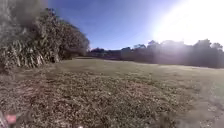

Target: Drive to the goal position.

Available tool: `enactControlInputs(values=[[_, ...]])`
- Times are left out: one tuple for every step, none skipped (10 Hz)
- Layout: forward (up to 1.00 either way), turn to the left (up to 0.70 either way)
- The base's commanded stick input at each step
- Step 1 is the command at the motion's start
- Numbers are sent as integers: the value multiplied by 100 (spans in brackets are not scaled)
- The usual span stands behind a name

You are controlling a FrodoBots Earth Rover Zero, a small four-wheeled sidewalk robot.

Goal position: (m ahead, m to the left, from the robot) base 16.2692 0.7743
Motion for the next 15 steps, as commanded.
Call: enactControlInputs(values=[[70,0],[70,0],[85,0],[85,0],[85,0],[90,0],[97,0],[100,0],[100,0],[100,0],[100,0],[100,0],[100,0],[100,0],[100,-2]])
